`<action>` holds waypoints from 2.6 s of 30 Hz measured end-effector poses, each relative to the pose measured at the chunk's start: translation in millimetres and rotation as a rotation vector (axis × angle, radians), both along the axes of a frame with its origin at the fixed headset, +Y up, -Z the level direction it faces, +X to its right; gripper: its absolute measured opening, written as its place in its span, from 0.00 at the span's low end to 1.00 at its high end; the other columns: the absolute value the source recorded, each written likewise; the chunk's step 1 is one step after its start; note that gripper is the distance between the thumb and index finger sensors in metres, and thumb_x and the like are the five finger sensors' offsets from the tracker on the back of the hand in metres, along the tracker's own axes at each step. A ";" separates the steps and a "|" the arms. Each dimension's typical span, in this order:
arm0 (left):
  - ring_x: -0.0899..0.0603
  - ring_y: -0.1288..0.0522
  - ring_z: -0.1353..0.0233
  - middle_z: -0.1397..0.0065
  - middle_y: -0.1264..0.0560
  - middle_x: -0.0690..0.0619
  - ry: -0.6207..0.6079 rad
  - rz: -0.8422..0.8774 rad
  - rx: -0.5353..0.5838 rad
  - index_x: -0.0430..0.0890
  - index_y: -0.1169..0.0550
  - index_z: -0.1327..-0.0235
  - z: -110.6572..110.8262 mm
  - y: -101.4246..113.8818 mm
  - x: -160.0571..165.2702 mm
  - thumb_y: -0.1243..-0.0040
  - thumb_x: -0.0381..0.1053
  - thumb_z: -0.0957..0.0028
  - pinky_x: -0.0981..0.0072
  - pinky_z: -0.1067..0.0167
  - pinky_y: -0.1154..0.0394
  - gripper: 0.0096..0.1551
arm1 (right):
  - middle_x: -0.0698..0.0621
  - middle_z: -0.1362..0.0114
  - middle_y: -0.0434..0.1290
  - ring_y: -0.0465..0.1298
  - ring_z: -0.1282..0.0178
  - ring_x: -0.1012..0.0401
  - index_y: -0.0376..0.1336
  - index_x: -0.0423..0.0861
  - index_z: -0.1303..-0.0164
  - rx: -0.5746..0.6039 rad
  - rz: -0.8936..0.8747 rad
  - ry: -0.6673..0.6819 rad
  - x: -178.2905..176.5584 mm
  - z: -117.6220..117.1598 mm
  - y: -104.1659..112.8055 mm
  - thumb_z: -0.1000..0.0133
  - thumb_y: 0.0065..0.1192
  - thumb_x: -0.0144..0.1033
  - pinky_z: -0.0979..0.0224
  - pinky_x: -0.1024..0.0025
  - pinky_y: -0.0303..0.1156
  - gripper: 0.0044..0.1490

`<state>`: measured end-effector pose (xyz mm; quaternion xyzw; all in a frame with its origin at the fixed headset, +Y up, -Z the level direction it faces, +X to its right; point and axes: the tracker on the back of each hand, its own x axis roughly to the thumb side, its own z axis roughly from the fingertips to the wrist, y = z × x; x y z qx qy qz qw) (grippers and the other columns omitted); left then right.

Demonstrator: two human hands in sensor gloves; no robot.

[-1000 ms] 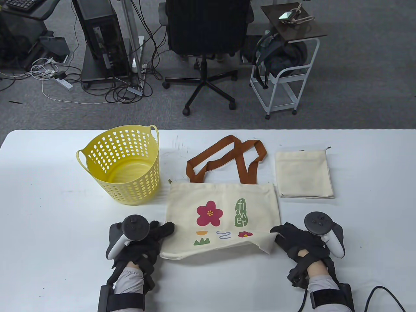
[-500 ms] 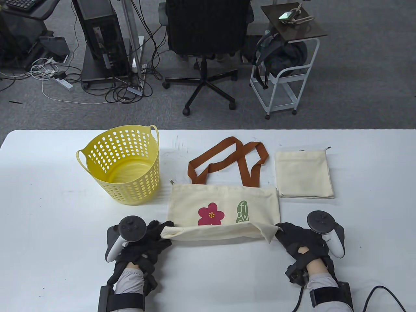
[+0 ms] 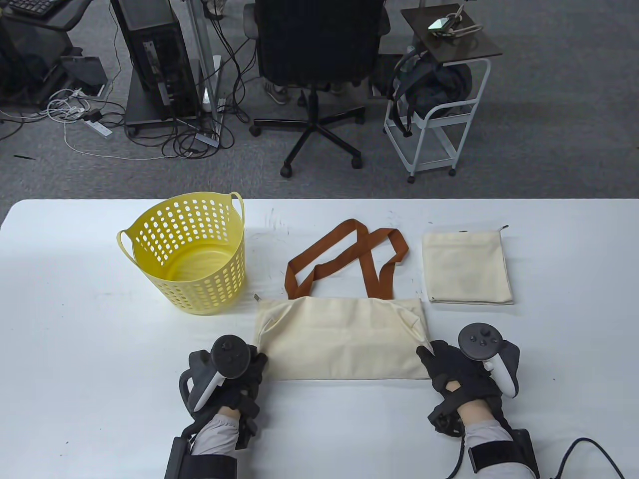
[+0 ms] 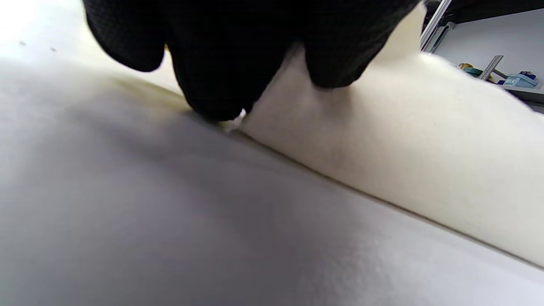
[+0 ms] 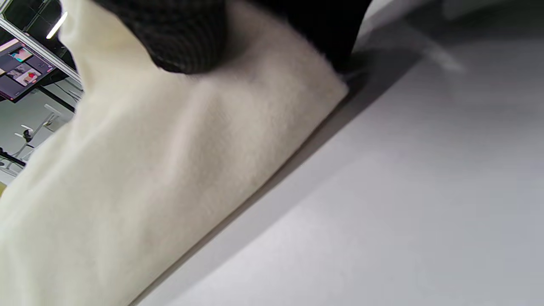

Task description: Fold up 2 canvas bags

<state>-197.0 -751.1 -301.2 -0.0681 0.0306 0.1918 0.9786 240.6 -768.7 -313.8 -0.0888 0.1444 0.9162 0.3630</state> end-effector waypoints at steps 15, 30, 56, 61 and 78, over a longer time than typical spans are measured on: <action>0.35 0.29 0.30 0.47 0.17 0.46 -0.047 -0.500 -0.083 0.35 0.20 0.35 6.8 1.1 45.3 0.28 0.52 0.42 0.25 0.30 0.45 0.30 | 0.48 0.61 0.79 0.72 0.38 0.52 0.70 0.37 0.45 0.090 0.601 0.040 -40.2 -0.6 3.8 0.45 0.69 0.49 0.22 0.37 0.51 0.31; 0.29 0.67 0.17 0.13 0.65 0.37 -0.388 -0.097 -0.419 0.64 0.63 0.22 4.5 -12.1 44.5 0.28 0.51 0.43 0.22 0.28 0.63 0.61 | 0.48 0.12 0.39 0.33 0.17 0.41 0.45 0.63 0.19 0.271 0.502 0.643 -131.2 26.4 9.0 0.44 0.57 0.52 0.27 0.27 0.29 0.44; 0.30 0.61 0.15 0.13 0.55 0.40 -0.470 -0.073 -0.414 0.63 0.33 0.20 6.0 -5.6 50.0 0.27 0.50 0.42 0.22 0.26 0.62 0.38 | 0.42 0.21 0.63 0.56 0.20 0.43 0.64 0.44 0.28 0.207 0.425 0.329 -96.5 -4.3 33.0 0.44 0.62 0.34 0.23 0.37 0.47 0.32; 0.30 0.61 0.14 0.13 0.55 0.40 -0.482 -0.074 -0.425 0.65 0.34 0.19 5.8 -5.9 52.6 0.26 0.50 0.42 0.22 0.26 0.62 0.40 | 0.44 0.19 0.61 0.52 0.18 0.44 0.65 0.45 0.28 0.151 0.471 0.457 -147.6 -39.0 35.9 0.44 0.60 0.34 0.23 0.34 0.41 0.31; 0.30 0.66 0.16 0.15 0.52 0.44 -0.538 0.013 -0.496 0.64 0.29 0.23 5.8 -8.4 64.1 0.22 0.44 0.46 0.21 0.27 0.63 0.39 | 0.51 0.14 0.40 0.37 0.17 0.41 0.51 0.61 0.22 -0.163 0.317 0.297 -219.3 -171.5 -2.4 0.41 0.55 0.36 0.24 0.30 0.38 0.36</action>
